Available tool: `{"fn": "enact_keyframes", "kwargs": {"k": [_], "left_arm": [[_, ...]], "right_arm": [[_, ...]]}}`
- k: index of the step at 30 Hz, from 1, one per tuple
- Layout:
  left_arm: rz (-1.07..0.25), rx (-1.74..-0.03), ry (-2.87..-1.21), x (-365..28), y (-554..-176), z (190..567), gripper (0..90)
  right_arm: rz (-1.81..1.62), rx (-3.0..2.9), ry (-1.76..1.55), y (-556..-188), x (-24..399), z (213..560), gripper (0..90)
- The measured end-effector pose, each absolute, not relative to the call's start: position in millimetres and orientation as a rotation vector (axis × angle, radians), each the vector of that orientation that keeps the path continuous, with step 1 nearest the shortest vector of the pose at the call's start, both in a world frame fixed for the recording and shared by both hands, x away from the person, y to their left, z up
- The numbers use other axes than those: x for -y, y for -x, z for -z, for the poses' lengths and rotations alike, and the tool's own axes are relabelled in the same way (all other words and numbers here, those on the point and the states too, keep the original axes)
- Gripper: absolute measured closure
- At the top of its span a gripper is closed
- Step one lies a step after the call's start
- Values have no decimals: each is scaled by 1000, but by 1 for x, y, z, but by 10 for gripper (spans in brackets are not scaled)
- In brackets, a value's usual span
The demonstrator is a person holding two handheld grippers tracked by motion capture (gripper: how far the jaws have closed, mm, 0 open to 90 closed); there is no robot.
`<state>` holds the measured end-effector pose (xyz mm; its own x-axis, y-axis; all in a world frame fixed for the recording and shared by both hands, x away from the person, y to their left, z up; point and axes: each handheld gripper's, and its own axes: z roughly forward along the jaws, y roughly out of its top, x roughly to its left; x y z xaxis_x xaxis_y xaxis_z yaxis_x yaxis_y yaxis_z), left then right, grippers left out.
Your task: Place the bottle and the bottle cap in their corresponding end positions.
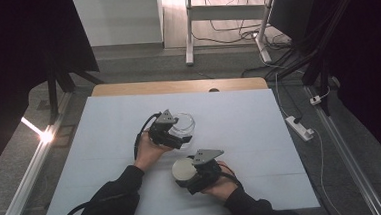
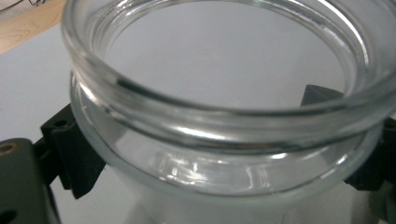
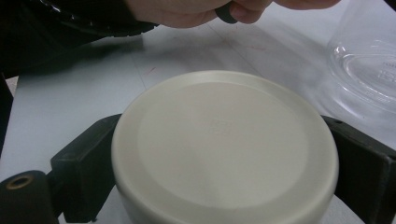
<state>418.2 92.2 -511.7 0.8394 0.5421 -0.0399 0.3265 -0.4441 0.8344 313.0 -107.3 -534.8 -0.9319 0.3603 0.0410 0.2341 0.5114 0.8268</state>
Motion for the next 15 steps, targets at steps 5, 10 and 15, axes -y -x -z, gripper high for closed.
{"fn": "enact_keyframes", "kwargs": {"k": [5,10,15], "left_arm": [[-293,-641,-2070,-91,-421,515,72],[-310,-651,-2070,-91,-425,519,72],[-319,-648,-2072,-90,-426,523,71]], "right_arm": [[-1361,-2624,-543,-315,106,536,70],[-1315,-2640,-559,-317,104,537,70],[-1277,-2659,-575,-318,102,537,69]]}}
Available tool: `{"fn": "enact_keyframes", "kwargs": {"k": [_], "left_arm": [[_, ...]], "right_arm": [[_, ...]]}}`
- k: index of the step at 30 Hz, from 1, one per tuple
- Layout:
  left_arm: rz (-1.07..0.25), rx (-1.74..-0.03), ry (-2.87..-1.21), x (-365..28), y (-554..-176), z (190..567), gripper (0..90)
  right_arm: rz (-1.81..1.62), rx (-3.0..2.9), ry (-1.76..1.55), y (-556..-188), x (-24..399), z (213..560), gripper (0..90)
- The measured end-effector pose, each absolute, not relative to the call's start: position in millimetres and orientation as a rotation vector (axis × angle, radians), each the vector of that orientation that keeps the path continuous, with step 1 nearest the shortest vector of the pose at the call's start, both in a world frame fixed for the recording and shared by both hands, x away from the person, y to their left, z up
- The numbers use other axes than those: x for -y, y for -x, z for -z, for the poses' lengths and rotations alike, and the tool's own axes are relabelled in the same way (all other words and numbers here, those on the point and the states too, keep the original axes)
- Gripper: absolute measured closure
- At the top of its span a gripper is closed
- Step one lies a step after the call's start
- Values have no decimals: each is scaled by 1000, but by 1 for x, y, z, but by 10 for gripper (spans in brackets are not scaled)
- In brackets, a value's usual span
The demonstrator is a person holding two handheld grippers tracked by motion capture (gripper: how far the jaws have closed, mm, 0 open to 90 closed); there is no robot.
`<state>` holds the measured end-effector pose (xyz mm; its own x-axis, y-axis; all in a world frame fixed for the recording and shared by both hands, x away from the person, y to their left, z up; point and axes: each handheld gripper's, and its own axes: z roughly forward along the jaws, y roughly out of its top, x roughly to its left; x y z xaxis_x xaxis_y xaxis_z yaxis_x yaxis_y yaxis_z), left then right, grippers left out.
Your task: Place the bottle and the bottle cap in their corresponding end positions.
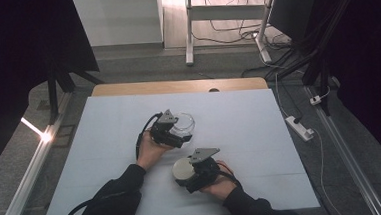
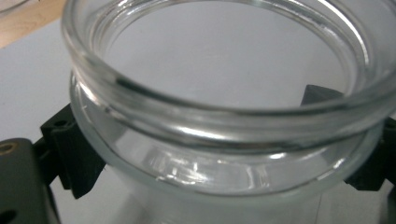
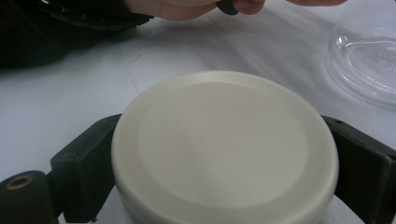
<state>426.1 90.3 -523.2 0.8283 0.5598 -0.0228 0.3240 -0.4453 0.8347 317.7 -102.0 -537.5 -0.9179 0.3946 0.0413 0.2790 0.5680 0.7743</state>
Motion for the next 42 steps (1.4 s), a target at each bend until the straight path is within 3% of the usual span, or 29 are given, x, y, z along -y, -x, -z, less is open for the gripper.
{"fn": "enact_keyframes", "kwargs": {"k": [11,17,42], "left_arm": [[-319,-650,-2070,-91,-426,525,62],[-298,-659,-2096,-87,-426,524,2],[-234,-756,-2129,-109,-414,516,0]], "right_arm": [[-1206,-2667,-625,-320,99,539,42],[-1220,-2670,-642,-321,100,539,22],[-1305,-2651,-626,-320,107,529,3]]}}
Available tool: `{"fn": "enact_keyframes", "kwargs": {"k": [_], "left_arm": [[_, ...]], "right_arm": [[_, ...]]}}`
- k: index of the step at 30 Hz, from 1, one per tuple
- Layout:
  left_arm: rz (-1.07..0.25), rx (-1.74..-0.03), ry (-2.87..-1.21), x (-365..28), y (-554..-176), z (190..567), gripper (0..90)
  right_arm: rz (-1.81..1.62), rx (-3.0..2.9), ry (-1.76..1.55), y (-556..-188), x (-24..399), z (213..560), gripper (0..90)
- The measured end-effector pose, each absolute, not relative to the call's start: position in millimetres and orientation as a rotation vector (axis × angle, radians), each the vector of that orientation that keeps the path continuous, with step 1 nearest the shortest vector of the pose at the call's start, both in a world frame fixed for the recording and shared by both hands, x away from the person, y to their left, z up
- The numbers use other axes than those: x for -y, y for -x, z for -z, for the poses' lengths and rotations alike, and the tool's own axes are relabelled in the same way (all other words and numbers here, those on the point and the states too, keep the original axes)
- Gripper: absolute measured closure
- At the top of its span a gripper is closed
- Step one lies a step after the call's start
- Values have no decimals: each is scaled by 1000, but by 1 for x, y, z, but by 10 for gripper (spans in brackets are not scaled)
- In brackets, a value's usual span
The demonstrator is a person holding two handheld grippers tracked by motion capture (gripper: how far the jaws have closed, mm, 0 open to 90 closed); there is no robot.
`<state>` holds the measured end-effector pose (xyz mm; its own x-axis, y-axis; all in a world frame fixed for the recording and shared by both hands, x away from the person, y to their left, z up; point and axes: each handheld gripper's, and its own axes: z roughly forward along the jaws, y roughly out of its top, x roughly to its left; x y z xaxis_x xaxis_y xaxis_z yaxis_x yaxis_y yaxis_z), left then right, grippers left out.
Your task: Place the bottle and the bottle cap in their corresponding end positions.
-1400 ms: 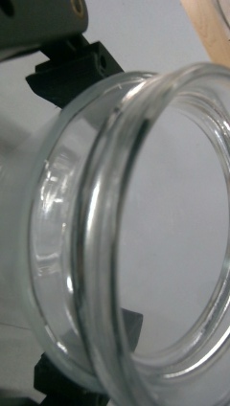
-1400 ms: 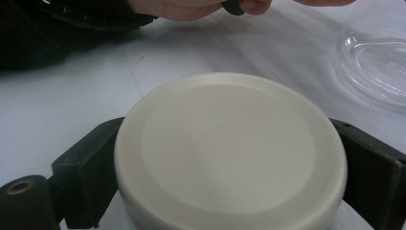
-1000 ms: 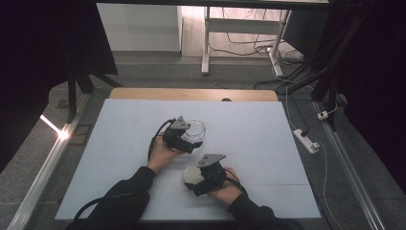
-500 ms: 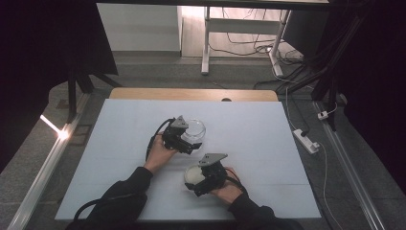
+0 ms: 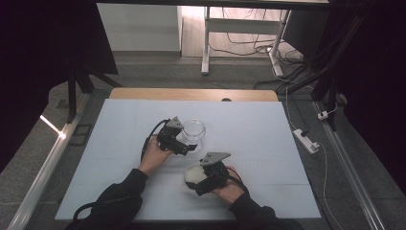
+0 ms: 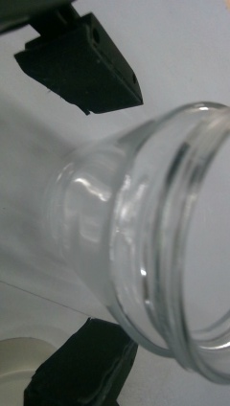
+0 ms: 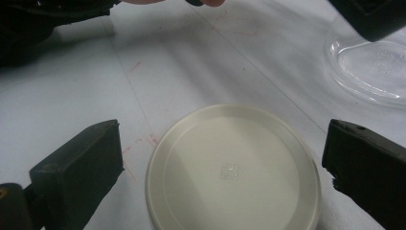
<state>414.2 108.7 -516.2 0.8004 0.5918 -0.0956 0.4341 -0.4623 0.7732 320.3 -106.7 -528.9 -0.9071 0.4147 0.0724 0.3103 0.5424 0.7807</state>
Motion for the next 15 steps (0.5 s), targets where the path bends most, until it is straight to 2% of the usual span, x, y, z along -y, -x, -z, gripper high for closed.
{"fn": "enact_keyframes", "kwargs": {"k": [15], "left_arm": [[-216,-781,-2121,-120,-398,518,0]], "right_arm": [[-1352,-2619,-671,-321,118,522,0]]}}
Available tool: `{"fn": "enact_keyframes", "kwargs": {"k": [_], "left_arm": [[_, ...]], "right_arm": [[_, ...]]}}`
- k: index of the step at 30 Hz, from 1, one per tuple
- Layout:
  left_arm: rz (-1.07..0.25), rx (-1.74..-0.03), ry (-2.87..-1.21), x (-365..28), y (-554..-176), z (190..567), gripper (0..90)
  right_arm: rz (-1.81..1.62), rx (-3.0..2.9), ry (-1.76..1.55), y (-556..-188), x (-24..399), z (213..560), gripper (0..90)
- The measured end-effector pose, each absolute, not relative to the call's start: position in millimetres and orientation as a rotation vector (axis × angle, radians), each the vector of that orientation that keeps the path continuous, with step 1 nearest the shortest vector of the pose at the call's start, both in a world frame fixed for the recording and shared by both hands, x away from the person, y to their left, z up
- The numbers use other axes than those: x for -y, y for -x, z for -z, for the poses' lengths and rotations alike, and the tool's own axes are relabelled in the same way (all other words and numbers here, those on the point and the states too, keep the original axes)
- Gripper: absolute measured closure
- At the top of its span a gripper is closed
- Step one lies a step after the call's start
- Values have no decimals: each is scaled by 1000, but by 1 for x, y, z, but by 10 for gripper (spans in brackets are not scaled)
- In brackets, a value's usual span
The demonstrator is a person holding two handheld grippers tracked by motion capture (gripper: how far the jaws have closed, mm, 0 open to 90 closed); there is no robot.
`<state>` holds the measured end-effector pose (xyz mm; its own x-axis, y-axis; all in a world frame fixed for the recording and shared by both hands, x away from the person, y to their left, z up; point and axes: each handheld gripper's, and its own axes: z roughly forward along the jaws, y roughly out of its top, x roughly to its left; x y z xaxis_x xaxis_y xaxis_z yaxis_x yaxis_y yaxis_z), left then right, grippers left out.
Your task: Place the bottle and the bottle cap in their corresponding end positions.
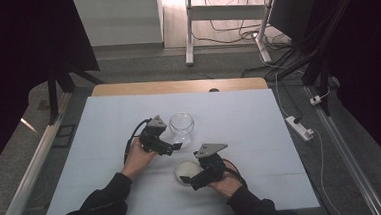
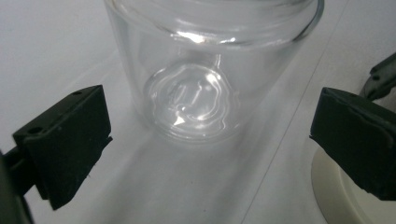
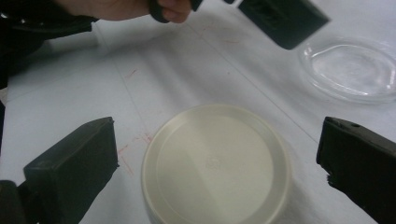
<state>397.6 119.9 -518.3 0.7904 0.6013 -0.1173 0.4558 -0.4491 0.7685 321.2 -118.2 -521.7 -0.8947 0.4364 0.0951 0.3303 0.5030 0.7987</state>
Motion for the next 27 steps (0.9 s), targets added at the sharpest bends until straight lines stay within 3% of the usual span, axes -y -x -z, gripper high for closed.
{"fn": "enact_keyframes", "kwargs": {"k": [27], "left_arm": [[-163,-796,-2089,-155,-346,505,0]], "right_arm": [[-1345,-2589,-725,-318,143,510,0]]}}
